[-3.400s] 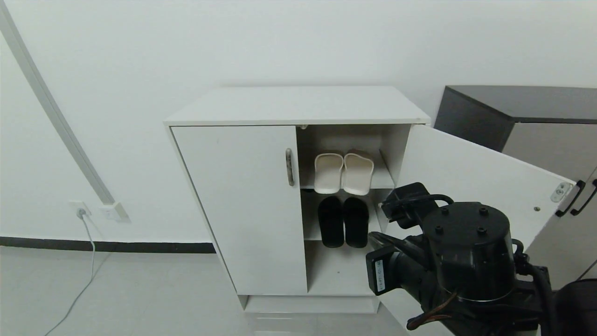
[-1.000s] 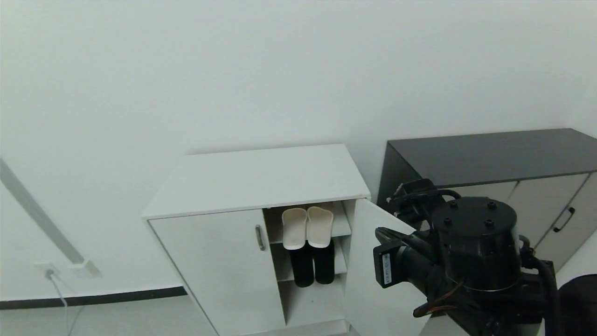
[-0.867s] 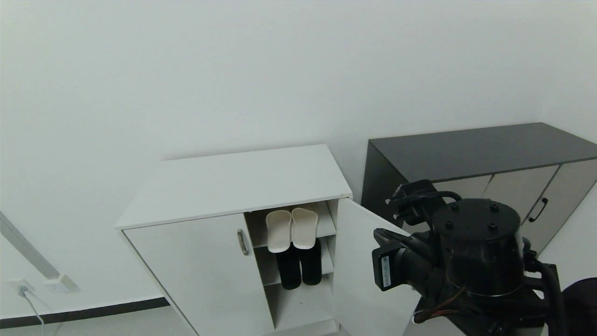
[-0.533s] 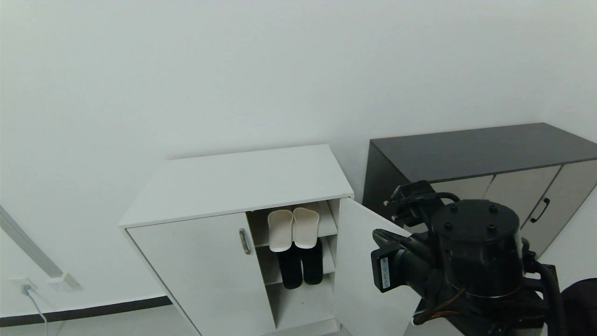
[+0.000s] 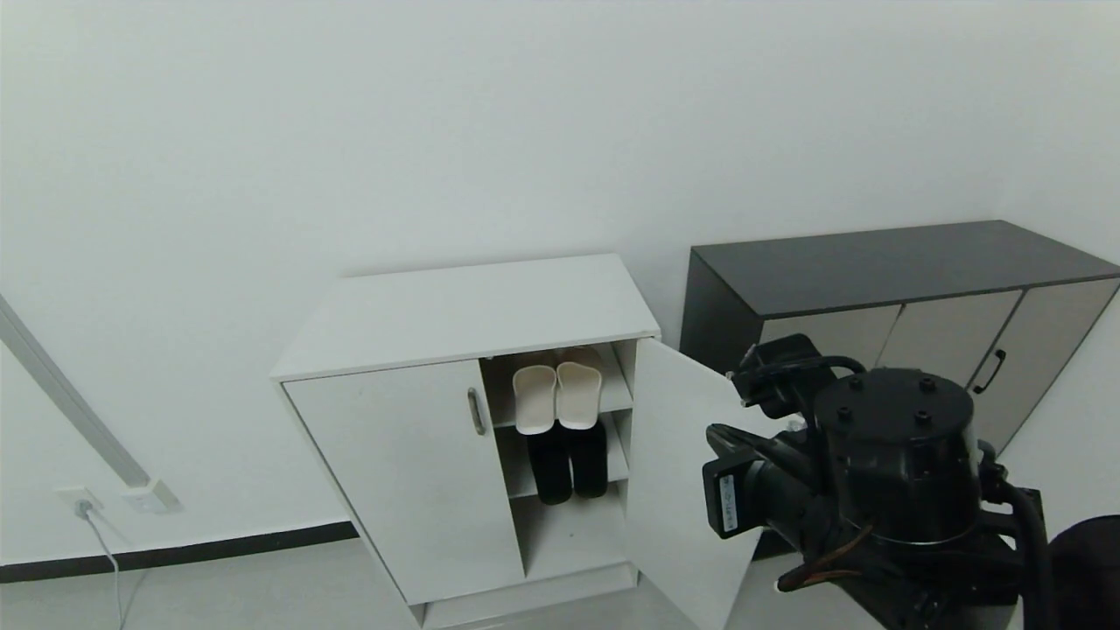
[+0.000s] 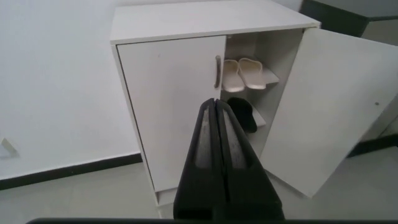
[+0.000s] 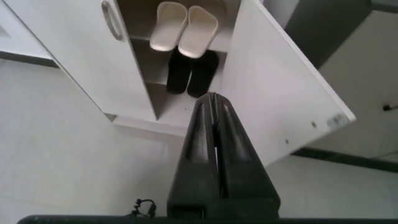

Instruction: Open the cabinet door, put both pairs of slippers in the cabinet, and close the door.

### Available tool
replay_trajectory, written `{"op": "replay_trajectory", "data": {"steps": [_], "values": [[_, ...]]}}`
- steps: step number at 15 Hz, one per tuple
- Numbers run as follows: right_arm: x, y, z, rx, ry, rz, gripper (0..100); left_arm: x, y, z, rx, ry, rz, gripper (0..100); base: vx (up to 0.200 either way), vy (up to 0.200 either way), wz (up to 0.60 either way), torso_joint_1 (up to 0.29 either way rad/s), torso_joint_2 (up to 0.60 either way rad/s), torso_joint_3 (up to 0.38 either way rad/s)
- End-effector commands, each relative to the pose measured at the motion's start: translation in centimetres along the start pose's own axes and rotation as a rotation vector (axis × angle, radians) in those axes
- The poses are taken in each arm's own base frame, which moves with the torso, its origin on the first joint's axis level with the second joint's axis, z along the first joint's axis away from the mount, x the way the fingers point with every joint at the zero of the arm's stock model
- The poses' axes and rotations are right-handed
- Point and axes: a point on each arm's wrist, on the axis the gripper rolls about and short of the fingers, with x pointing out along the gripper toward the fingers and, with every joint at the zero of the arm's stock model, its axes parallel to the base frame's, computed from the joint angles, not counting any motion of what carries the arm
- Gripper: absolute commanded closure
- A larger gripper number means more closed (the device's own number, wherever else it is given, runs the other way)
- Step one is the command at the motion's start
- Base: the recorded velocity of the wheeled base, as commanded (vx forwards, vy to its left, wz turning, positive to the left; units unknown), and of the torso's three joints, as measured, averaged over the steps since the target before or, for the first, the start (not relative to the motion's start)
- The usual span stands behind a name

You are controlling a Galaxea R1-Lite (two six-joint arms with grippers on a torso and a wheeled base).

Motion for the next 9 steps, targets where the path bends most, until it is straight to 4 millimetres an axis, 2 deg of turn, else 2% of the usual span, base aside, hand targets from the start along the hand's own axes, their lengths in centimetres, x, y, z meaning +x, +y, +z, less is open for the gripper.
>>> {"op": "replay_trajectory", "data": {"steps": [1, 4, 6, 9], "values": [[0.7, -1.2, 0.2, -0.003, 0.001, -0.048, 100, 0.0, 0.0, 0.0, 0.002, 0.001, 0.0, 100, 0.0, 0.0, 0.0, 0.0, 0.0, 0.0], [3.6, -3.9, 1.7, 0.026, -0.018, -0.161, 100, 0.0, 0.0, 0.0, 0.002, 0.001, 0.0, 100, 0.0, 0.0, 0.0, 0.0, 0.0, 0.0], [6.7, -6.7, 2.8, 0.049, -0.014, -0.272, 100, 0.0, 0.0, 0.0, 0.002, 0.001, 0.0, 100, 0.0, 0.0, 0.0, 0.0, 0.0, 0.0], [9.4, -9.4, 3.5, 0.065, 0.034, -0.305, 100, 0.0, 0.0, 0.0, 0.002, 0.001, 0.0, 100, 0.0, 0.0, 0.0, 0.0, 0.0, 0.0]]}}
